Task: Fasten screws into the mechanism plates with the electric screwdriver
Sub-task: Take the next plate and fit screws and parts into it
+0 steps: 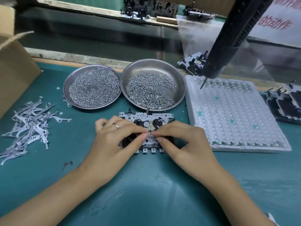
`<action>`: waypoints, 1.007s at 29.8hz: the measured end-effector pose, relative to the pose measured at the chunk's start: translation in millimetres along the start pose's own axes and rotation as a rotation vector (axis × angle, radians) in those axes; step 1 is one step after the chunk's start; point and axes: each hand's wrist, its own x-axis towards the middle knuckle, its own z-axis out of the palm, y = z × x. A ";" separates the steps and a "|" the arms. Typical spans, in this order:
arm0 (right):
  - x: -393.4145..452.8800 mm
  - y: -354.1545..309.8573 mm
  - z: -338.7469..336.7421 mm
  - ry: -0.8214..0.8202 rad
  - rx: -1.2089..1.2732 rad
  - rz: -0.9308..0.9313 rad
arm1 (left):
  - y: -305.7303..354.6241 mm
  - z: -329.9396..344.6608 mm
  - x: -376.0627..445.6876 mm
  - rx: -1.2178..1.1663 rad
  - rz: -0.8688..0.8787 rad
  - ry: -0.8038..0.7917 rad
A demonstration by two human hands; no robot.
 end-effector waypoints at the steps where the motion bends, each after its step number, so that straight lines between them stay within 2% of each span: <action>1: 0.1 -0.1 0.1 -0.012 -0.013 -0.007 | -0.3 0.1 0.0 0.000 -0.003 0.001; 11: -0.5 -1.2 -2.4 -0.094 -0.014 0.075 | 0.0 0.1 -0.3 -0.012 -0.042 -0.003; 16: -3.1 0.2 -2.7 -0.100 -0.154 -0.006 | 1.4 -1.7 1.7 -0.058 -0.072 -0.032; 20: -10.4 2.0 7.4 -0.047 -0.298 -0.102 | 1.9 -4.1 2.6 -0.073 -0.071 -0.050; 30: -21.6 5.8 28.9 0.161 -0.440 -0.190 | 3.8 -9.7 7.5 -0.103 -0.078 -0.078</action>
